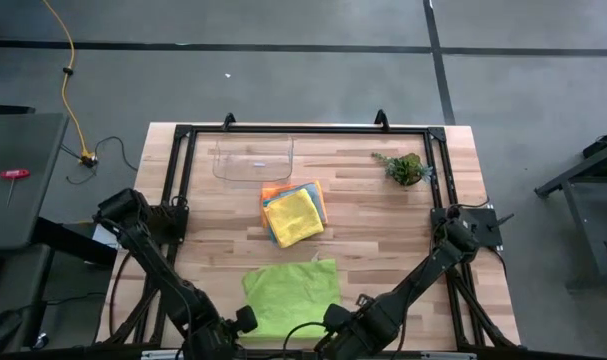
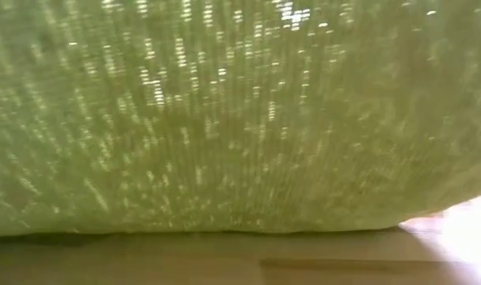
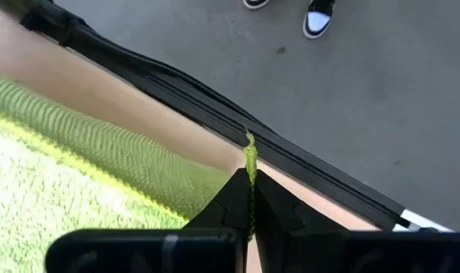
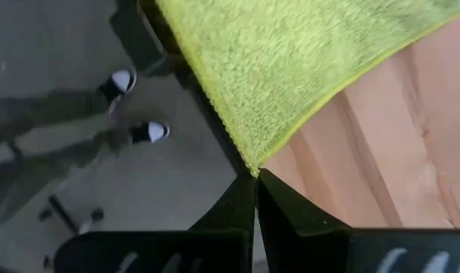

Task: Fold microfiber towels
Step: Fold the green towel

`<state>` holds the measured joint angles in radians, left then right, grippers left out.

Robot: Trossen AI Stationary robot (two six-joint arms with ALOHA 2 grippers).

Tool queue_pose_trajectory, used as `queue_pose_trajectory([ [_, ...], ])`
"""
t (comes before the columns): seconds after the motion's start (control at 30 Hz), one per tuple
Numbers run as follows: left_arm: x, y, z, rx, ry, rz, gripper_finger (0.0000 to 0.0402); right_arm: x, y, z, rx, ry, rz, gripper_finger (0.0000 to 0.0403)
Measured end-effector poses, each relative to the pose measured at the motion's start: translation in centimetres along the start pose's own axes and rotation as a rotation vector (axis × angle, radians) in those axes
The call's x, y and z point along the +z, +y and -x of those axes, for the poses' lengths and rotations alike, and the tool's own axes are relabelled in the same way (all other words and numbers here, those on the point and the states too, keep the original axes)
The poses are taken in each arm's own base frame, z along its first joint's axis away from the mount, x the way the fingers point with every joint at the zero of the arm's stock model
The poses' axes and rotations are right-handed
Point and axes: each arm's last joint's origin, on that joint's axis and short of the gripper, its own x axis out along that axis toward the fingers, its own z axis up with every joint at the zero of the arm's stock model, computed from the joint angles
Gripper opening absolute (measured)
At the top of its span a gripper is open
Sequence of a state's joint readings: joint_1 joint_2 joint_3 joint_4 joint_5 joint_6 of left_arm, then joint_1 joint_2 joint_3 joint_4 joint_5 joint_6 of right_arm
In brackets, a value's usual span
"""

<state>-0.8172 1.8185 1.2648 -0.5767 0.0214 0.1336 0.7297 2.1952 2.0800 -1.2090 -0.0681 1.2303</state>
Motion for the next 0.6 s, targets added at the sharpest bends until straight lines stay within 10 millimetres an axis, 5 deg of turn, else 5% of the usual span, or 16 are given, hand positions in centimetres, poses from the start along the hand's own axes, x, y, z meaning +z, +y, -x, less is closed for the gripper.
queue_pose_trajectory([
  [0.6, -0.1, 7.3, 0.9, 0.059, -0.161, 0.153, 0.0, 0.4, -1.3, 0.2, -0.036, 0.174, 0.128, 0.0],
])
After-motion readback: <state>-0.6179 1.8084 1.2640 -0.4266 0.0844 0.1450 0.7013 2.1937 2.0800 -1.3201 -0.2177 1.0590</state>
